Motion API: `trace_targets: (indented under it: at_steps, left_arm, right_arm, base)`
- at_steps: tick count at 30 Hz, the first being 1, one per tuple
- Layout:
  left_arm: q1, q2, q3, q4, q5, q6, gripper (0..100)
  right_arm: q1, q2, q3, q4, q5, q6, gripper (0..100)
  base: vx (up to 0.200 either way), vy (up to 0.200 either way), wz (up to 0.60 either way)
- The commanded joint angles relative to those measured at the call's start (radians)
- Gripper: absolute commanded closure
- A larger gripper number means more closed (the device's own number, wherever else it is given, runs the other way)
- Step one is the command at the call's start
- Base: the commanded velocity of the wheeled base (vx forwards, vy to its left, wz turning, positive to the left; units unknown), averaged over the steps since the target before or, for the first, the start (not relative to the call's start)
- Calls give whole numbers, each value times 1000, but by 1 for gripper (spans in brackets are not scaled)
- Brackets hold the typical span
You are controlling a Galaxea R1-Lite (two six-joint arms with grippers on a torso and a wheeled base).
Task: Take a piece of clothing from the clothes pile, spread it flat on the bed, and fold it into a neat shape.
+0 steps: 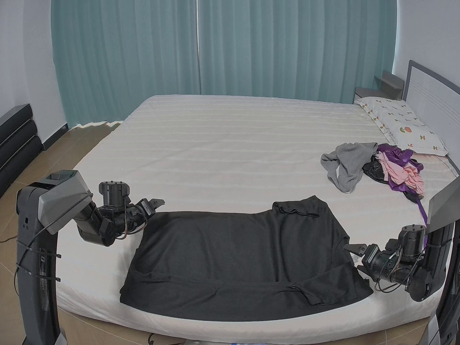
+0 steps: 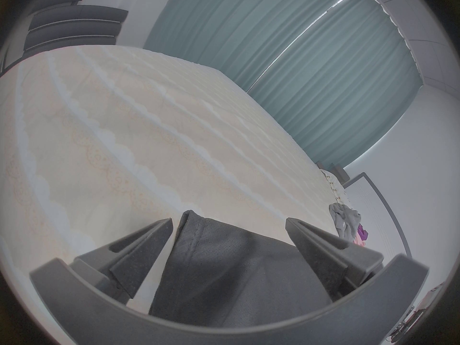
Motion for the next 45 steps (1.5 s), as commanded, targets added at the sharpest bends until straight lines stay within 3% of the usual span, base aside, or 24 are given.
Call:
trace_targets:
  at_steps: [1,9,10,19,37,45]
  left_arm:
    - [-1,23,-16,0,1,-1,0]
    - [-1,32,-46,4,4,-3,0]
    - [-2,40,-48,7,3,-3,100]
    - [31,29,-81,-13,47,-20,100]
    - [34,14,-75,-5,45,-40,100]
    - [36,8,-68,-2,39,-92,100]
  right_arm:
    - [3,4,0,-16,1,0,0]
    - [5,6,-3,-16,-1,-2,0]
    - [5,4,-1,-16,-1,-2,0]
    - [8,-5,-10,-16,-1,-3,0]
    - [22,-24,-24,-16,-2,-2,0]
    - [84,65,-199,-1,-65,-14,0]
  base:
    - [0,0,0]
    - [0,0,0]
    - [0,0,0]
    - [0,0,0]
    - [0,0,0]
    - [0,0,0]
